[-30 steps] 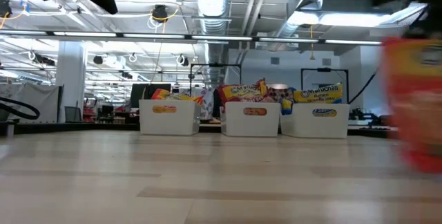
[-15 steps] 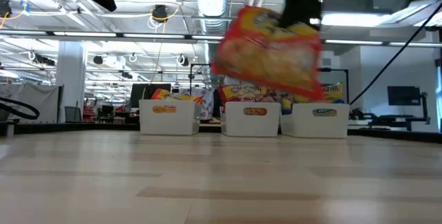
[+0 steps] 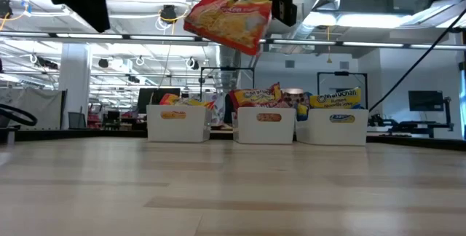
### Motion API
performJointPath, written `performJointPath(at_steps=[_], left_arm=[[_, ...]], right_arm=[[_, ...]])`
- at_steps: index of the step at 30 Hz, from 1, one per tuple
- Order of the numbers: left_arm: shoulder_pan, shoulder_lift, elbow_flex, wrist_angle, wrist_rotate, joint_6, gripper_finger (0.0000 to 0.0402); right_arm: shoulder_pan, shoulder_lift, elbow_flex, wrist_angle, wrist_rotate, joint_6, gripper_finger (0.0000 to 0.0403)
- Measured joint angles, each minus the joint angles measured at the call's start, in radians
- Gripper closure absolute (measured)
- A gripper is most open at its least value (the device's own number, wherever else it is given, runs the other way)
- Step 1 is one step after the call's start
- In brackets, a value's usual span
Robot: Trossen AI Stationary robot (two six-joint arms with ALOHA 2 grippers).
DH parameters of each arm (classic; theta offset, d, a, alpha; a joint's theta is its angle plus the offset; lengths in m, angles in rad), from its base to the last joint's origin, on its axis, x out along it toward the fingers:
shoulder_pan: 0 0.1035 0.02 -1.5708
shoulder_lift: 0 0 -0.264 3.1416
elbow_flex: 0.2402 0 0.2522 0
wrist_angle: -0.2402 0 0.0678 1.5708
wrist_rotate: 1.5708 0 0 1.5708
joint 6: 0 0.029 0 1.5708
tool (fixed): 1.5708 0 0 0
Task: Sort Maruchan noodles
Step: Put the orange noodle pack into the left white bin
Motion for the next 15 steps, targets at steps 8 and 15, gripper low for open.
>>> performJointPath(at_steps=[8, 15], left_arm=[[0.106, -0.002, 0.0, 0.129, -0.054, 0.144, 0.0256], [0.139, -0.001, 0.0, 0.351, 0.035, 0.304, 0.0263]], right_arm=[[-0.089, 0.0, 0.0, 0.079, 0.001, 0.0, 0.0398], [-0.19, 0.0, 0.0, 0.17, 0.005, 0.001, 0.0398]])
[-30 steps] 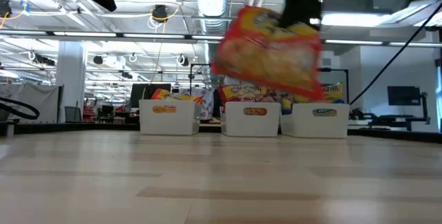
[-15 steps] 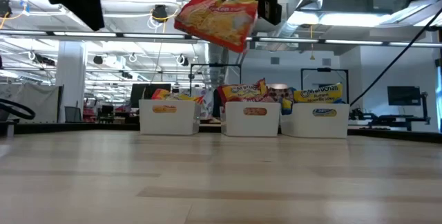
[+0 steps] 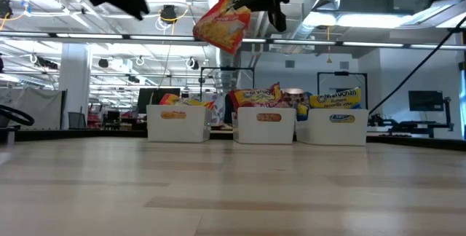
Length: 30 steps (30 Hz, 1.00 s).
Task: Sort Maruchan noodles
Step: Put the orange noodle pack into the left white bin
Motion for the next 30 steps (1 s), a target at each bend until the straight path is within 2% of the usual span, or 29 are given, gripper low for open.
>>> performJointPath(at_steps=[5, 8, 11, 14, 17, 22, 26, 30], left_arm=[[0.051, 0.0, 0.0, 0.167, 0.082, 0.238, 0.0264], [0.092, 0.0, 0.0, 0.245, 0.209, 0.39, 0.0264], [0.142, 0.001, 0.0, 0.327, 0.367, 0.469, 0.0264], [0.194, 0.012, 0.0, 0.401, 0.494, 0.486, 0.0264], [0.239, 0.019, 0.0, 0.431, 0.578, 0.485, 0.0264], [0.288, 0.038, 0.0, 0.439, 0.627, 0.446, 0.0264], [0.305, 0.054, 0.002, 0.479, 0.733, 0.413, 0.0264], [0.306, 0.09, 0.001, 0.507, 0.749, 0.348, 0.0264]], right_arm=[[-0.041, 0.0, 0.001, 0.057, -0.036, 0.0, 0.0398], [-0.058, 0.001, 0.024, 0.037, -0.1, -0.029, 0.0398], [-0.064, 0.0, 0.045, 0.04, -0.164, -0.096, 0.0398], [-0.064, 0.0, 0.06, 0.019, -0.198, -0.129, 0.0398], [-0.064, 0.0, 0.087, -0.034, -0.236, -0.14, 0.0398], [-0.048, 0.0, 0.109, -0.137, -0.263, -0.199, 0.0397], [-0.033, 0.0, 0.109, -0.149, -0.265, -0.203, 0.0397], [-0.015, 0.0, 0.109, -0.151, -0.284, -0.203, 0.0397]])
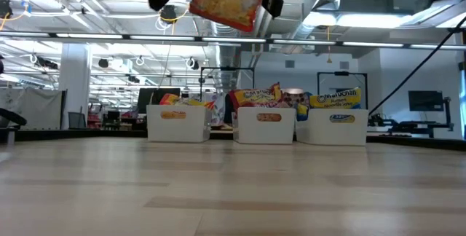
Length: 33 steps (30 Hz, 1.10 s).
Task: Sort Maruchan noodles
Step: Put the orange noodle pack into the left white bin
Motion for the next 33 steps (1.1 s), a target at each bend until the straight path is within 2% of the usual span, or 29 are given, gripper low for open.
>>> performJointPath(at_steps=[9, 13, 20, 26, 33], left_arm=[[-0.001, 0.09, -0.001, 0.032, 0.036, -0.051, 0.0264], [-0.001, 0.112, -0.001, 0.058, 0.143, -0.015, 0.0264], [-0.001, 0.12, -0.001, 0.069, 0.16, 0.017, 0.0264], [-0.003, 0.124, -0.001, 0.07, 0.279, 0.033, 0.0264], [-0.006, 0.146, -0.001, 0.067, 0.266, 0.02, 0.0264]], right_arm=[[0.053, 0.0, 0.0, -0.034, -0.003, -0.009, 0.0396], [0.071, 0.0, 0.0, -0.064, 0.021, -0.022, 0.0396], [0.089, 0.0, 0.0, -0.104, 0.026, -0.022, 0.0396], [0.099, 0.0, 0.0, -0.104, 0.048, -0.022, 0.0395], [0.096, 0.0, 0.0, -0.065, 0.054, -0.015, 0.0395]])
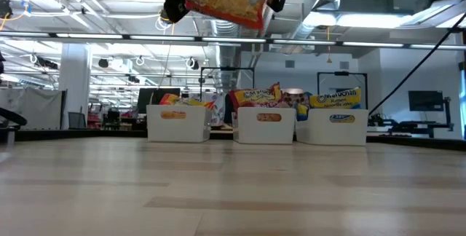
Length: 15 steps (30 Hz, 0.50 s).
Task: Sort Maruchan noodles
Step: Put the orange noodle pack into the left white bin
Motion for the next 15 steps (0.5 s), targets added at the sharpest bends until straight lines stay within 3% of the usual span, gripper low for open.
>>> performJointPath(at_steps=[3, 9, 15], left_arm=[[0.0, 0.031, 0.002, 0.015, -0.051, -0.012, 0.0264], [-0.002, 0.103, 0.0, 0.081, 0.107, -0.01, 0.0264], [-0.013, 0.162, 0.0, 0.173, 0.176, -0.026, 0.0264]], right_arm=[[0.002, 0.0, 0.0, 0.012, 0.0, 0.0, 0.0395], [-0.002, 0.0, 0.0, 0.0, 0.021, 0.0, 0.0395], [-0.003, 0.0, 0.0, -0.01, 0.021, 0.0, 0.0395]])
